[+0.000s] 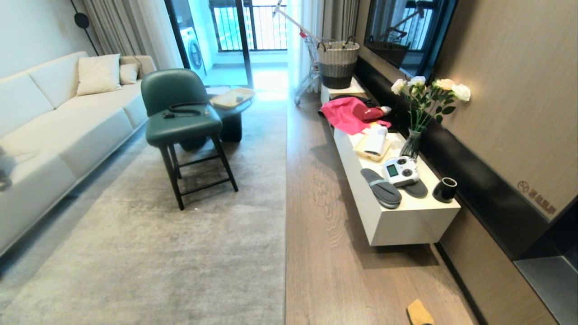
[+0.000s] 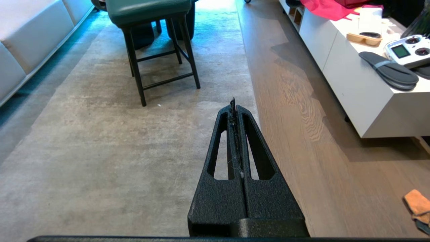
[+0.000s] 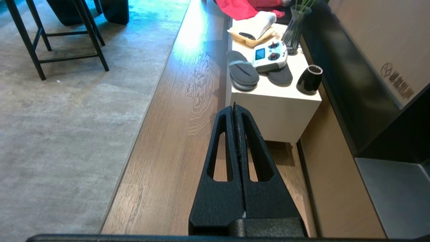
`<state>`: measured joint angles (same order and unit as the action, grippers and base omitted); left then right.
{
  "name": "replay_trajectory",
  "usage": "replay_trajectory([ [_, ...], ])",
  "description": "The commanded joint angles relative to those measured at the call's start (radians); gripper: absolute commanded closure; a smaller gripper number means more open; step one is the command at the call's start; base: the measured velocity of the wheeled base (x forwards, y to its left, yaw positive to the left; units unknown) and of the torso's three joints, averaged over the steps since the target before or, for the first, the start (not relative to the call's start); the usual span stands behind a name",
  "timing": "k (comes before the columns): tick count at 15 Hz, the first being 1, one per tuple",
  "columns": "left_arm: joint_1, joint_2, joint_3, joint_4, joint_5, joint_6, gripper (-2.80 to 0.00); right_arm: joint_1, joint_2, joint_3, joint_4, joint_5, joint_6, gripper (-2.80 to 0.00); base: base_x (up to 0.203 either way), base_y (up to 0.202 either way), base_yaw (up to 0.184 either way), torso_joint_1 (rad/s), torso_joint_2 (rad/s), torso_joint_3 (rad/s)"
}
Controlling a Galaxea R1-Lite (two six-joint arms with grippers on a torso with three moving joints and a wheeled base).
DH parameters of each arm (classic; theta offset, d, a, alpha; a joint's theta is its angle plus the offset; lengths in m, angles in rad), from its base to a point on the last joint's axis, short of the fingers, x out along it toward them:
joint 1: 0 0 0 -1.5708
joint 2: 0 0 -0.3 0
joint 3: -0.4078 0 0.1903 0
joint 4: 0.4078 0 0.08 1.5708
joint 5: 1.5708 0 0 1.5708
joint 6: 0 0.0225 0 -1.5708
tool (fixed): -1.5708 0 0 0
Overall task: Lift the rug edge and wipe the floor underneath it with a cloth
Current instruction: Pick up the rag
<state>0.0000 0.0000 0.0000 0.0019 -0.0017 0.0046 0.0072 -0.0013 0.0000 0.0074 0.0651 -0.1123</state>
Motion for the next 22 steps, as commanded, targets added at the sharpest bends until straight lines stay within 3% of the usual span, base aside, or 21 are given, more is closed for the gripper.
replay_trajectory([
  [1, 0.0, 0.0, 0.0, 0.0, 0.0, 0.0, 0.0, 0.0, 0.001, 0.0, 0.0, 0.001, 0.0, 0.0, 0.0, 0.0, 0.0, -0.193, 0.54, 0.354],
  [13, 0.0, 0.0, 0.0, 0.0, 0.0, 0.0, 0.0, 0.0, 0.001, 0.0, 0.0, -0.001, 0.019, 0.0, 0.0, 0.0, 0.0, -0.131, 0.51, 0.372],
  [22, 0.0, 0.0, 0.0, 0.0, 0.0, 0.0, 0.0, 0.0, 0.001, 0.0, 0.0, 0.0, 0.019, 0.0, 0.0, 0.0, 0.0, -0.014, 0.37, 0.355],
])
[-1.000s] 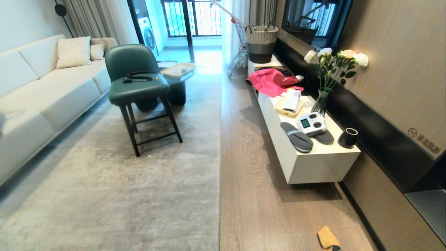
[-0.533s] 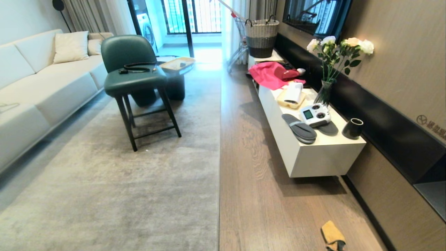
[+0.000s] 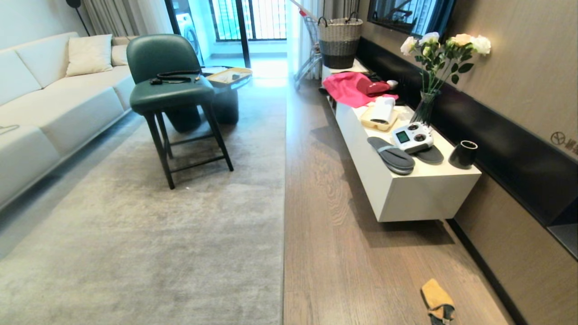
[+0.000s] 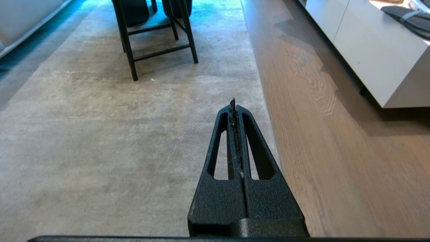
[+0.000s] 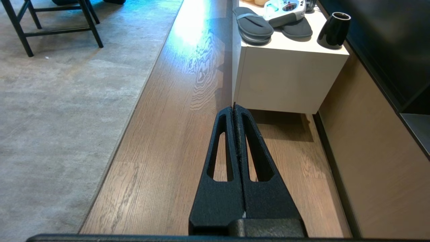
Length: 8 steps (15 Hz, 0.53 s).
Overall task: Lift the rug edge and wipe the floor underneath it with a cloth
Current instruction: Pick up the rag
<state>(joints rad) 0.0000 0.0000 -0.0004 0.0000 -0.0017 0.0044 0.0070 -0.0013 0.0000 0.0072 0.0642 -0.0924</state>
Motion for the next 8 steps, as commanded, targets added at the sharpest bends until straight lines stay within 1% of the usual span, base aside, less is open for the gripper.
replay_trajectory([
  [1, 0.0, 0.0, 0.0, 0.002, 0.0, 0.0, 0.0, 0.001, 0.001, 0.0, 0.0, 0.0, -0.001, 0.0, 0.0, 0.0, 0.0, 0.0, 0.0, 0.0],
  [6, 0.0, 0.0, 0.0, 0.002, 0.0, 0.0, 0.0, 0.001, 0.001, 0.0, 0.0, 0.002, -0.001, 0.0, 0.0, 0.0, 0.0, 0.0, 0.0, 0.0],
  [8, 0.0, 0.0, 0.0, 0.002, -0.001, 0.0, 0.0, 0.001, 0.001, 0.0, 0.0, 0.0, -0.002, 0.0, 0.0, 0.0, 0.0, 0.011, 0.12, 0.124],
])
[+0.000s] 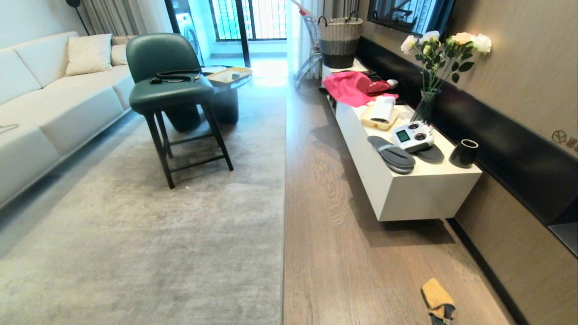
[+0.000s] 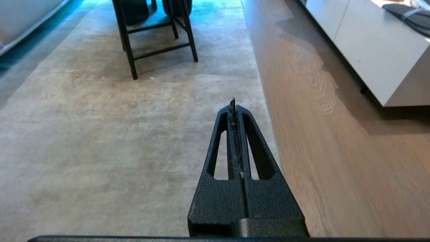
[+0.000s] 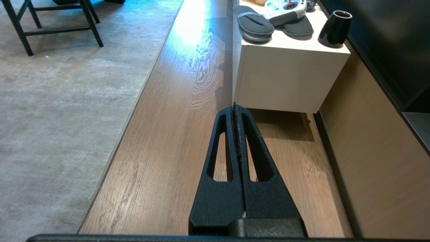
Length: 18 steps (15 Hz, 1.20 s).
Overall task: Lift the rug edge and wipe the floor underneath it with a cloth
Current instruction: Pick up the rag
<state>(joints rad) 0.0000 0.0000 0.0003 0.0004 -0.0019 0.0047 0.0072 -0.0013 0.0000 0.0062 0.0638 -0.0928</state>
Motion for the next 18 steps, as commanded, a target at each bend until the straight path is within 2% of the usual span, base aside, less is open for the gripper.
replay_trajectory([
  [1, 0.0, 0.0, 0.0, 0.001, -0.001, 0.0, 0.0, 0.0, 0.001, 0.0, 0.001, 0.002, -0.001, 0.0, 0.0, 0.0, 0.0, 0.017, 0.06, 0.073],
  [18, 0.0, 0.0, 0.0, 0.001, 0.0, 0.0, 0.0, 0.0, 0.001, 0.0, 0.001, 0.001, -0.001, 0.0, 0.0, 0.0, 0.0, 0.0, 0.0, 0.004],
])
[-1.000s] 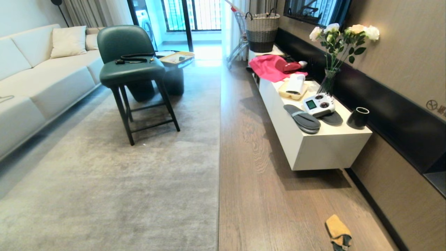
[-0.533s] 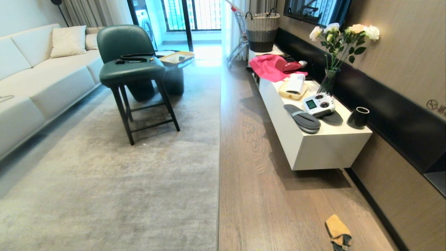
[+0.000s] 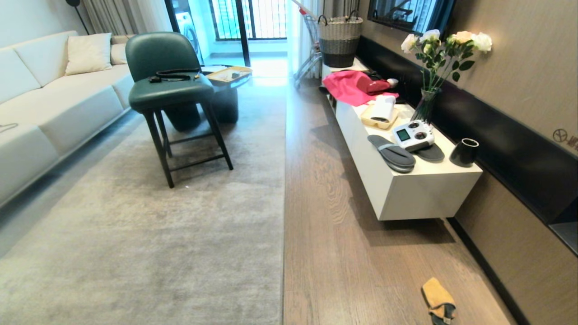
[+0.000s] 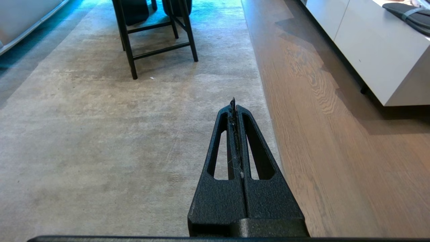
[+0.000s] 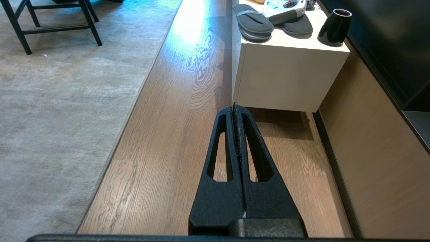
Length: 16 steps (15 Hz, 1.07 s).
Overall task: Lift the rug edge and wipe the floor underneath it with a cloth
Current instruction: Pick up the rag
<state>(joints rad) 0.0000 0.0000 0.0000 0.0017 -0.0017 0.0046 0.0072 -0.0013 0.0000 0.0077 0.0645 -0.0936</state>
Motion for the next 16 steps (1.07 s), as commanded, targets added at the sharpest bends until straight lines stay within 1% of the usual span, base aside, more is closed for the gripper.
replay_trajectory([
  [1, 0.0, 0.0, 0.0, 0.0, 0.0, 0.0, 0.0, 0.0, 0.001, 0.0, 0.0, 0.001, 0.0, 0.0, 0.0, 0.0, 0.0, 0.0, 0.0, 0.0],
  [16, 0.0, 0.0, 0.0, -0.001, 0.0, -0.002, 0.0, 0.0, 0.001, 0.0, 0.0, 0.0, 0.0, 0.0, 0.0, 0.0, 0.0, 0.0, 0.0, 0.0],
])
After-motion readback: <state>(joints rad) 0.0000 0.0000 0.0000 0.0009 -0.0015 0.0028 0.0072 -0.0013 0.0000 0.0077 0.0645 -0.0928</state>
